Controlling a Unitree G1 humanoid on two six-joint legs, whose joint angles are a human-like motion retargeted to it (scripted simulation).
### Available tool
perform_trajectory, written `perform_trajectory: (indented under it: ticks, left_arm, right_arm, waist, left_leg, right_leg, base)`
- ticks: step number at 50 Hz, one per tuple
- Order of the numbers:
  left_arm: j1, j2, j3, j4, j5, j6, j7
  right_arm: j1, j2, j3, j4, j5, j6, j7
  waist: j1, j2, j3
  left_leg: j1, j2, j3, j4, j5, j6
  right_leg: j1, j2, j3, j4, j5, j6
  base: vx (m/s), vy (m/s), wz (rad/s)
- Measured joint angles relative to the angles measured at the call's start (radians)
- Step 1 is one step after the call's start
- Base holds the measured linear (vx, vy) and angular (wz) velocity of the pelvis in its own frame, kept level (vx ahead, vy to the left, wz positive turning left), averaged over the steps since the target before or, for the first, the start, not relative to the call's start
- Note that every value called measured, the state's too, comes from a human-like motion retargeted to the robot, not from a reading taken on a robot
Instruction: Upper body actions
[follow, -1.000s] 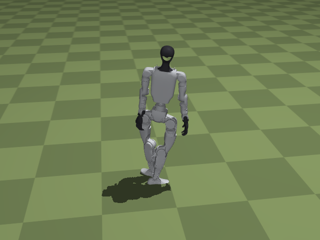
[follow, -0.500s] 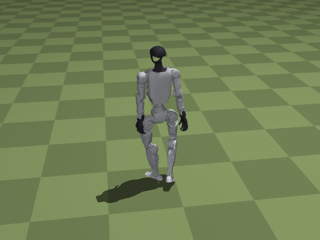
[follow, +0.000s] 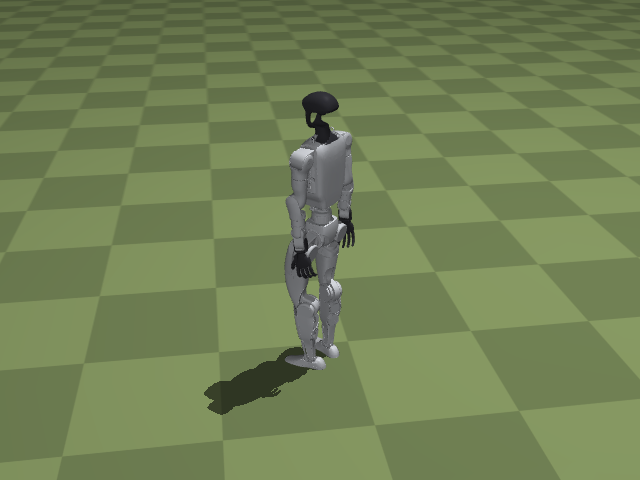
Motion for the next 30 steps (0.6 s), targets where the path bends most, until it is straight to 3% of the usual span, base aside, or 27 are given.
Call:
perform_trajectory:
  ticks: [7,16,23,26,30]
  left_arm:
    - [0.017,0.003,0.024,0.012,0.020,-0.001,0.033]
    - [0.016,-0.011,0.020,0.001,0.042,-0.005,0.033]
    - [-0.013,-0.008,-0.012,-0.034,0.058,-0.013,0.037]
    - [-0.021,-0.008,-0.018,-0.034,0.056,-0.017,0.038]
    - [-0.037,-0.008,-0.029,-0.013,0.061,-0.015,0.033]
  right_arm:
    - [-0.006,0.009,0.019,0.000,-0.020,-0.001,0.024]
    - [0.011,0.003,0.014,0.005,-0.026,-0.004,0.027]
    - [0.017,-0.001,-0.017,0.011,-0.009,-0.003,0.029]
    - [0.024,-0.004,-0.021,0.005,-0.017,-0.005,0.027]
    - [0.031,-0.017,-0.021,0.006,-0.030,-0.008,0.023]
  waist:
    - [0.067,-0.016,0.000]
    - [0.044,-0.016,-0.005]
    - [0.068,-0.041,0.014]
    - [0.103,-0.045,0.025]
    - [0.151,-0.023,0.041]
  left_leg:
    - [-0.002,0.009,-0.017,0.004,0.004,-0.020]
    - [-0.026,0.025,-0.039,0.049,-0.022,-0.034]
    - [-0.080,0.021,-0.083,0.190,-0.034,-0.043]
    - [-0.090,-0.007,-0.194,0.206,-0.034,-0.037]
    - [-0.066,-0.050,-0.394,0.173,-0.041,-0.099]
  right_leg:
    - [0.018,0.014,-0.029,-0.004,-0.021,-0.021]
    - [0.019,0.017,-0.053,0.002,-0.033,-0.028]
    - [-0.021,-0.024,0.034,0.032,-0.010,-0.019]
    - [-0.047,-0.031,0.128,0.049,0.007,-0.015]
    - [-0.074,-0.009,0.257,0.062,0.043,-0.004]
  base:
    - [0.07,-0.10,0.32]
    - [0.02,-0.02,0.06]
    - [-0.01,0.04,-0.60]
    - [-0.01,0.09,-1.57]
    - [0.04,0.12,-1.92]
